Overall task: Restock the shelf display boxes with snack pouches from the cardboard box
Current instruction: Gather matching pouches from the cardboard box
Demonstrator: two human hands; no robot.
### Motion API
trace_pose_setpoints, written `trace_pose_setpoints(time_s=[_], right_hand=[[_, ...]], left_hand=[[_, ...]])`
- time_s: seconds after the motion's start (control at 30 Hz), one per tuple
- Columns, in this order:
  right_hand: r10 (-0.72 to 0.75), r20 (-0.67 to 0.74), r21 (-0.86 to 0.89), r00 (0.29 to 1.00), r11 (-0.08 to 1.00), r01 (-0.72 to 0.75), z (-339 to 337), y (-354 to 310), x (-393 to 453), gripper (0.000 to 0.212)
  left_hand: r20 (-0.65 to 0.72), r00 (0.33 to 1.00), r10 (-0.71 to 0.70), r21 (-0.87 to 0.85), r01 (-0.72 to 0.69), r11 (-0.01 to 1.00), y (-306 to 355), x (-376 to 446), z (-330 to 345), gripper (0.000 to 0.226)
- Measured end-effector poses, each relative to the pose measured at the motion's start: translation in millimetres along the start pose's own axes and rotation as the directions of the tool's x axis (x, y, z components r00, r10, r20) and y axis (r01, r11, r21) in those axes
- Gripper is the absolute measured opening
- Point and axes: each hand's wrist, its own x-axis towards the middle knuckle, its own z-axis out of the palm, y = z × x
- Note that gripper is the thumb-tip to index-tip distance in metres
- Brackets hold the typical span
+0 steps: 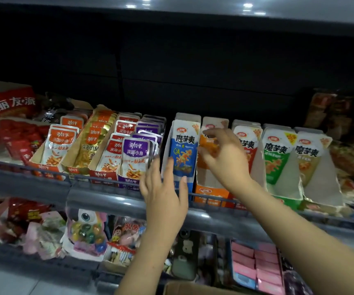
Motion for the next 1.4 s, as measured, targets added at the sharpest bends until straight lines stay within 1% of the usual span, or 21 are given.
trace_pose_setpoints(time_s=[0.1,0.17,0.23,0.3,0.37,0.4,0.47,0.53,0.6,0.7,0.73,0.83,0.9,0.97,1.03,1.1,1.17,1.23,1.3,1.37,1.4], right_hand=[[-0.115,-0.002,-0.083,0.993,0.990,0.114,-24,-1,-55,0.032],[-0.131,0.014,-0.083,0.991,0.988,0.132,-37,4,-100,0.035],[-0.070,0.038,-0.073,0.997,0.995,0.073,-49,13,-153,0.039],[0.015,0.063,-0.109,0.998,0.994,-0.008,-59,27,-211,0.041],[0.100,0.111,-0.189,0.989,0.979,-0.078,-69,42,-267,0.041],[0.145,0.134,-0.228,0.980,0.967,-0.112,-75,48,-294,0.040],[0.225,0.154,-0.280,0.962,0.944,-0.176,-87,60,-341,0.042],[0.289,0.184,-0.326,0.939,0.919,-0.219,-97,68,-378,0.044],[0.361,0.218,-0.389,0.907,0.884,-0.259,-103,75,-402,0.046],[0.492,0.264,-0.490,0.830,0.809,-0.324,-102,91,-427,0.051],[0.526,0.272,-0.514,0.806,0.787,-0.340,-102,97,-435,0.053],[0.618,0.332,-0.568,0.712,0.734,-0.372,-102,115,-455,0.059],[0.658,0.338,-0.528,0.673,0.724,-0.443,-101,121,-461,0.065],[0.676,0.320,-0.482,0.664,0.720,-0.500,-101,124,-461,0.075],[0.689,0.334,-0.453,0.644,0.716,-0.531,-102,124,-458,0.080],[0.700,0.327,-0.439,0.635,0.707,-0.554,-103,124,-455,0.081],[0.704,0.303,-0.444,0.642,0.701,-0.559,-102,124,-454,0.084],[0.706,0.294,-0.457,0.645,0.696,-0.554,-99,127,-458,0.086],[0.691,0.272,-0.445,0.670,0.708,-0.549,-97,129,-461,0.086],[0.689,0.252,-0.431,0.680,0.709,-0.559,-96,130,-461,0.085],[0.691,0.244,-0.428,0.681,0.707,-0.564,-96,130,-461,0.085]], left_hand=[[0.042,0.997,0.070,0.006,-0.070,0.998,7,-30,-4,0.058],[0.073,0.986,0.147,-0.007,-0.147,0.989,18,-55,-6,0.053],[0.119,0.972,0.203,-0.060,-0.197,0.979,30,-86,-4,0.049],[0.189,0.953,0.235,-0.131,-0.213,0.968,41,-124,-4,0.046],[0.339,0.916,0.212,-0.164,-0.165,0.973,47,-167,-2,0.049],[0.433,0.881,0.190,-0.166,-0.130,0.978,48,-189,0,0.051],[0.547,0.814,0.198,-0.181,-0.116,0.977,48,-228,9,0.055],[0.641,0.744,0.189,-0.192,-0.082,0.978,46,-260,20,0.049],[0.723,0.676,0.143,-0.168,-0.029,0.985,41,-287,36,0.043],[0.812,0.577,0.090,-0.074,-0.052,0.996,32,-318,60,0.044],[0.840,0.539,0.065,-0.038,-0.062,0.997,30,-325,67,0.046],[0.889,0.458,0.010,0.044,-0.106,0.993,25,-337,91,0.050],[0.917,0.397,-0.015,0.066,-0.115,0.991,21,-342,105,0.054],[0.944,0.327,-0.044,0.073,-0.077,0.994,17,-344,118,0.059],[0.961,0.262,-0.089,0.101,-0.032,0.994,16,-343,132,0.063],[0.964,0.221,-0.145,0.157,-0.038,0.987,15,-343,144,0.066],[0.963,0.211,-0.169,0.187,-0.064,0.980,13,-342,154,0.068],[0.965,0.216,-0.146,0.180,-0.148,0.972,9,-340,161,0.069],[0.964,0.250,-0.094,0.161,-0.264,0.951,6,-338,166,0.066],[0.959,0.282,-0.034,0.129,-0.326,0.937,6,-337,168,0.058],[0.958,0.286,-0.007,0.110,-0.345,0.932,6,-337,168,0.054]])
